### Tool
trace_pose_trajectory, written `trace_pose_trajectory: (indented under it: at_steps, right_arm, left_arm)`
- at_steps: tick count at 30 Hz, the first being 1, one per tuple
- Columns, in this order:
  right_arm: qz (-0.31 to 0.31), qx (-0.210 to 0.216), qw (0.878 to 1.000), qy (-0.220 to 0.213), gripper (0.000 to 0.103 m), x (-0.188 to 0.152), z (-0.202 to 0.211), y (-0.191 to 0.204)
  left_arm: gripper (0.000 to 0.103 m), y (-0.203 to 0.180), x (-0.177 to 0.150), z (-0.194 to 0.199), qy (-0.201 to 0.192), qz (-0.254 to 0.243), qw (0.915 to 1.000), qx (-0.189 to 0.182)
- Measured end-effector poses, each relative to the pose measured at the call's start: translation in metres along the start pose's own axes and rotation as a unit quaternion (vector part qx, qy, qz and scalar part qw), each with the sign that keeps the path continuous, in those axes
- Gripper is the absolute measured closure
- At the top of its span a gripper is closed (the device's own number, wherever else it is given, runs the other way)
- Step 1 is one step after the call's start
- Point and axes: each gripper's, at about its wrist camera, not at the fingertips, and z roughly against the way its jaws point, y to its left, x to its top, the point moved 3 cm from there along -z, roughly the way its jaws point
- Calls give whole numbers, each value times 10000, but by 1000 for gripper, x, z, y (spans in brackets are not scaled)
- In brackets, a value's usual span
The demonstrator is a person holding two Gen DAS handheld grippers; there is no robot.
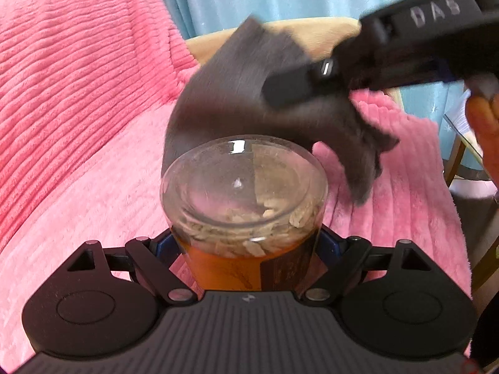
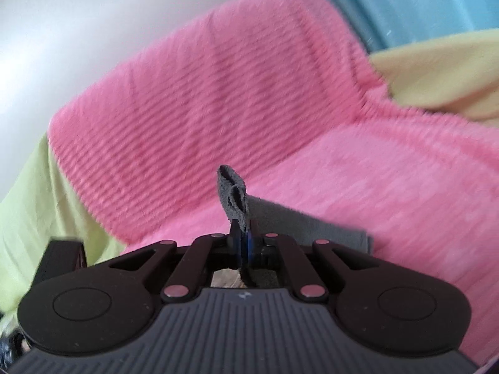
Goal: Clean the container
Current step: 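Tilt and rotate the jar with the left gripper, showing its label to the cloth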
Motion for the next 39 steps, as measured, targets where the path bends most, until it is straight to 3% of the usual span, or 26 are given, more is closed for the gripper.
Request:
trace_pose_trajectory:
  at_steps: [6, 13, 15, 18, 26, 35, 39]
  right_arm:
    - [-172, -187, 9996, -85, 101, 2, 4, -10]
    - [-372, -405, 9983, -184, 101, 4, 9, -23]
    - [-409, -450, 9980, -193, 101, 4, 10, -24]
    - [-403, -465, 9980, -148, 101, 4, 6, -28]
    - [-323, -502, 9982, -82, 101, -1, 4, -25]
    - [-204, -532, 9984, 34, 101, -7, -5, -15]
    - [-146, -507, 9986, 79, 101, -10, -11, -9]
  left_arm:
    - [11, 3, 6, 6, 119, -10, 9999, 91]
    - [7, 13, 21, 13, -205, 317, 9992, 113]
    - [7, 16, 26, 15, -318, 422, 9985, 160]
    - [17, 20, 30, 18, -379, 532, 9978, 102]
    - [17, 24, 21, 43, -173, 500, 9985, -144]
    - [15, 26, -4, 69, 641, 314, 9968, -350]
    - [11, 28, -3, 73, 708, 376, 9958, -436]
